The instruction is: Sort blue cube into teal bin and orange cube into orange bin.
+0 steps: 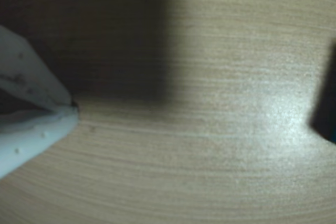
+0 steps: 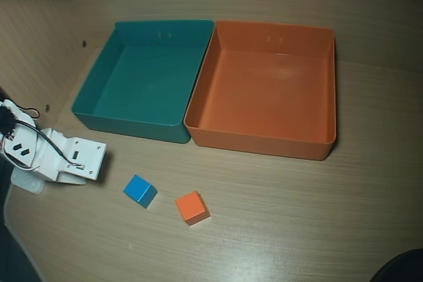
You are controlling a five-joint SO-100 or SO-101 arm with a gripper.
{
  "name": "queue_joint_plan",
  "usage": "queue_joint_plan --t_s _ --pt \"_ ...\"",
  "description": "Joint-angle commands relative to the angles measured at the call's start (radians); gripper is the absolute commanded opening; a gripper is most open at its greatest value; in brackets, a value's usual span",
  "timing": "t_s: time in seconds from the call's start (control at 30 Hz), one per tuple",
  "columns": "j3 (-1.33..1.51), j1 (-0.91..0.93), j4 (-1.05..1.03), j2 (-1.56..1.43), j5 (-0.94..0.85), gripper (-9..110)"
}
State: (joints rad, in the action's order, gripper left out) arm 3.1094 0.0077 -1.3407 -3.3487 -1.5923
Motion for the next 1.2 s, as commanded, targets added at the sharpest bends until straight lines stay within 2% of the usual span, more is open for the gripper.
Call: queue_joint_plan --t_s 0.0,1.17 --pt "0.063 -0.008 -0.011 -0.006 0.014 -3" --pt "0.063 0.005 -0.011 -0.006 0.005 -3"
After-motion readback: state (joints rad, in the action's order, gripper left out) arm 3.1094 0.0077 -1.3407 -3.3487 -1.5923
